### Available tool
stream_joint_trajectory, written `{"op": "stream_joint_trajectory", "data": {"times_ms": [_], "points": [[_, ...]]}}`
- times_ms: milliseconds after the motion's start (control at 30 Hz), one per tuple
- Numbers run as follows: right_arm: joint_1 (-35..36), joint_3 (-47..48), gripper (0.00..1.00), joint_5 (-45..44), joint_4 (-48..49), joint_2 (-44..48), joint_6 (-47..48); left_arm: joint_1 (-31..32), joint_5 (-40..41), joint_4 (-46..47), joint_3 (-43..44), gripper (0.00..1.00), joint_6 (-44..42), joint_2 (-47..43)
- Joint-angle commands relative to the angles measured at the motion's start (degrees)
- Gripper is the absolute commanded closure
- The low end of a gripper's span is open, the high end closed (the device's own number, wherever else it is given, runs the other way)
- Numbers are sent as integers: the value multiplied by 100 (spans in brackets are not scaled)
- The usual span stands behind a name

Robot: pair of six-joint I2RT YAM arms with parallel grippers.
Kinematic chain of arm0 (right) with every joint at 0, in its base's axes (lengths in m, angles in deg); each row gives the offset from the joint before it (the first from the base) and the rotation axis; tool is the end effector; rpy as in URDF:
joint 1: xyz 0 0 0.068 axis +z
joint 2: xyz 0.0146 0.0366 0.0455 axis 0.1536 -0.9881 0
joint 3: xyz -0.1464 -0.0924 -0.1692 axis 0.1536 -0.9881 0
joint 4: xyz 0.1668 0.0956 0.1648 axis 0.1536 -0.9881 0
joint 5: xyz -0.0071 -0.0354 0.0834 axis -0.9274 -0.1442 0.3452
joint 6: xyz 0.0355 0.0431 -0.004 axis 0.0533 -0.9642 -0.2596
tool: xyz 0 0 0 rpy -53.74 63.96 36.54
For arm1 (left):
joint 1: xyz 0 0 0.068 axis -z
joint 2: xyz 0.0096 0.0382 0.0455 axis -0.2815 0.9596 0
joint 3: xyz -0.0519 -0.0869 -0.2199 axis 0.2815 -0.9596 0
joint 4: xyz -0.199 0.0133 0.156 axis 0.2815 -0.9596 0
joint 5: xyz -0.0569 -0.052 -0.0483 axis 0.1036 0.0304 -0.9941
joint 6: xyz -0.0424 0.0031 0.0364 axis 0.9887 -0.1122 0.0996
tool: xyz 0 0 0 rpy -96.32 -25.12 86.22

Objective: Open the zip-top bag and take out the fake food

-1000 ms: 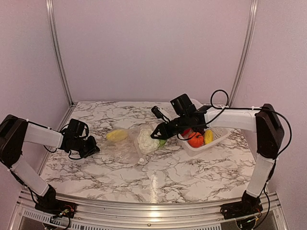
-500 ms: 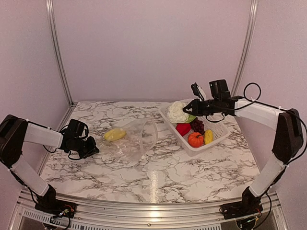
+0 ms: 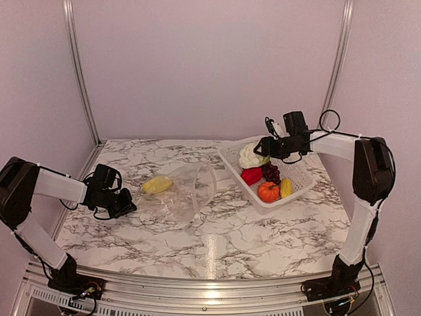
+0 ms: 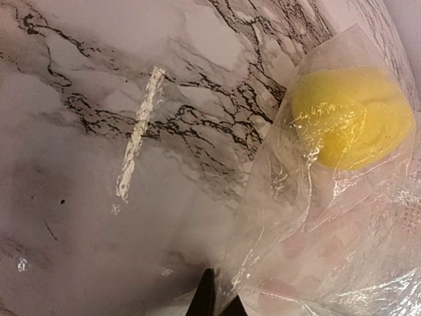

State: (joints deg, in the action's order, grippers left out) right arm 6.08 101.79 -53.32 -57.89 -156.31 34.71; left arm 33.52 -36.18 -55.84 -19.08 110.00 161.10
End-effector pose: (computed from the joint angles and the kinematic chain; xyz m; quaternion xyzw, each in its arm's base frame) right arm 0.3994 0.1206 0.2072 -0.0882 0.8995 0.2539 0.3446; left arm 0.2628 -0.0905 0.1038 -0.1680 0.9183 -0.2660 0.2403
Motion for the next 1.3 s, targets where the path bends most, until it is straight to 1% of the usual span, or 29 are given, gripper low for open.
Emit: {"op": "stream_joint_trajectory", "data": {"times_ms": [0,133,200,367,467,533,633,733,800,867,967,1033,1067,1133,1267], "points": [[-15,464,35,-50,-189,59,238,-29,-153,-177,16,100,-174,-87],[-15,471,30,309,-155,225,228,-30,-331,-348,-32,100,-303,-287],[-14,436,29,419,-186,334,244,-29,-348,-428,-136,100,-351,-501],[67,269,28,671,-564,580,461,-29,-401,-1026,-339,100,-476,-909],[230,-22,33,1104,-492,898,421,-31,-538,-1183,-495,99,-410,-1201],[439,-108,35,1320,-566,972,386,-33,-648,-1228,-588,90,-273,-1433],[842,-128,40,1593,-733,882,270,-34,-821,-1285,-772,71,-37,-1951],[1235,-195,47,1794,-744,857,74,-29,-752,-1623,-752,55,66,-2541],[1463,-327,49,1816,-770,917,-51,-29,-661,-1860,-654,49,100,-2874],[1581,-533,51,1903,-722,1011,-227,-29,-489,-2073,-449,46,96,-3051],[1795,-839,54,1929,-654,1162,-423,-29,-257,-2193,-106,44,82,-2986],[1961,-954,56,1937,-630,1161,-487,-36,-48,-2204,229,43,-74,-2730],[2037,-996,58,1943,-613,1089,-515,-57,66,-2232,440,43,-186,-2538],[2149,-963,62,1994,-582,866,-580,-129,35,-2274,999,44,-378,-2005],[2354,-642,67,1976,-442,473,-645,-186,-4,-2283,1889,44,-766,-933]]}}
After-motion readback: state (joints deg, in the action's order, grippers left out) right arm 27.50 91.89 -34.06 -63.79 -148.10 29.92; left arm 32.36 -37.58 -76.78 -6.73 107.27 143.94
